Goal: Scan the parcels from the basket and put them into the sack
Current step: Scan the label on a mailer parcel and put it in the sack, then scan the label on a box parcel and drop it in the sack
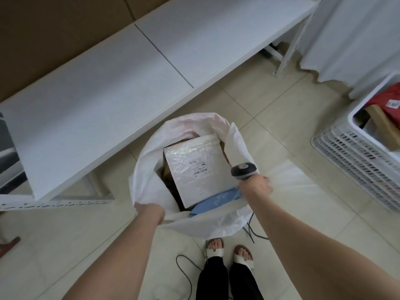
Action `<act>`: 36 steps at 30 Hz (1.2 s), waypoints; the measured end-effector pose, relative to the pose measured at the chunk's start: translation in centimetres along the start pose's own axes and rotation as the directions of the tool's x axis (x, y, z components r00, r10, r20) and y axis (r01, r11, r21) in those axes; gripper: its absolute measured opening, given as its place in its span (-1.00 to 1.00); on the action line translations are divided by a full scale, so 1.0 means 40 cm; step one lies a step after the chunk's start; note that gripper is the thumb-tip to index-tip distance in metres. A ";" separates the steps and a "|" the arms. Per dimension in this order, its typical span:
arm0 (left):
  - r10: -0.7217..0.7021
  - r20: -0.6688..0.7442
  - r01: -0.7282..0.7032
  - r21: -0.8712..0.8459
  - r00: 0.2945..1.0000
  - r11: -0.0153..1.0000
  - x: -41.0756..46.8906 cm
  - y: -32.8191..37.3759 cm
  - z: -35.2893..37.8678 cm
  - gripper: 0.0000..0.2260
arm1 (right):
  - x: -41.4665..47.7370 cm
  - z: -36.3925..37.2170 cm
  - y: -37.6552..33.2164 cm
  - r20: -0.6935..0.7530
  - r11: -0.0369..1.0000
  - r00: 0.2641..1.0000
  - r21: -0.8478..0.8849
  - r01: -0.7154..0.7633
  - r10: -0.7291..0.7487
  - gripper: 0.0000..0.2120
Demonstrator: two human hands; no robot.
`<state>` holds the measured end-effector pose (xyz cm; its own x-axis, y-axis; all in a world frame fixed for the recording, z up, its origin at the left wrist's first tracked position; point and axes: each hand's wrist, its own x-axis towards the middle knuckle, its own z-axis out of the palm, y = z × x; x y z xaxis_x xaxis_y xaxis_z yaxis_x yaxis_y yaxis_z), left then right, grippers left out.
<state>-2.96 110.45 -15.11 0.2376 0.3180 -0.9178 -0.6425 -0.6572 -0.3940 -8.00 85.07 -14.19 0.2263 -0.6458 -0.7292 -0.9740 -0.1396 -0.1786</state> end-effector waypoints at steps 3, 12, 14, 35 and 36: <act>0.085 -0.291 -0.149 -0.204 0.953 0.967 -0.021 0.017 -0.059 -0.63 | -0.034 0.024 -0.025 -0.098 0.970 0.971 -0.137 0.203 -0.218 -0.64; 0.194 -0.153 -0.232 -0.291 0.969 0.928 -0.035 0.141 -0.083 -0.55 | -0.013 0.049 -0.041 0.212 0.977 0.962 -0.088 0.193 -0.170 -0.84; 0.169 -0.320 -0.300 -0.421 0.932 0.856 -0.036 0.124 -0.088 -0.61 | -0.006 0.048 -0.018 0.214 0.984 0.963 -0.029 0.175 -0.165 -0.90; -0.018 -0.797 -0.574 -0.450 0.604 0.684 -0.662 0.024 -0.352 -0.71 | -0.339 -0.469 0.008 0.217 0.543 0.858 0.836 0.083 -0.466 -0.85; -0.013 -0.813 -0.585 -0.429 0.582 0.689 -0.699 0.033 -0.367 -0.70 | -0.352 -0.503 0.017 0.178 0.500 0.873 0.862 0.085 -0.454 -0.84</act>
<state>0.25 90.66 9.34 0.7386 -0.3622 -0.5686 -0.2687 -0.9317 0.2445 -12.10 78.96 9.23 0.6422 -0.3671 -0.6729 -0.4563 0.5223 -0.7204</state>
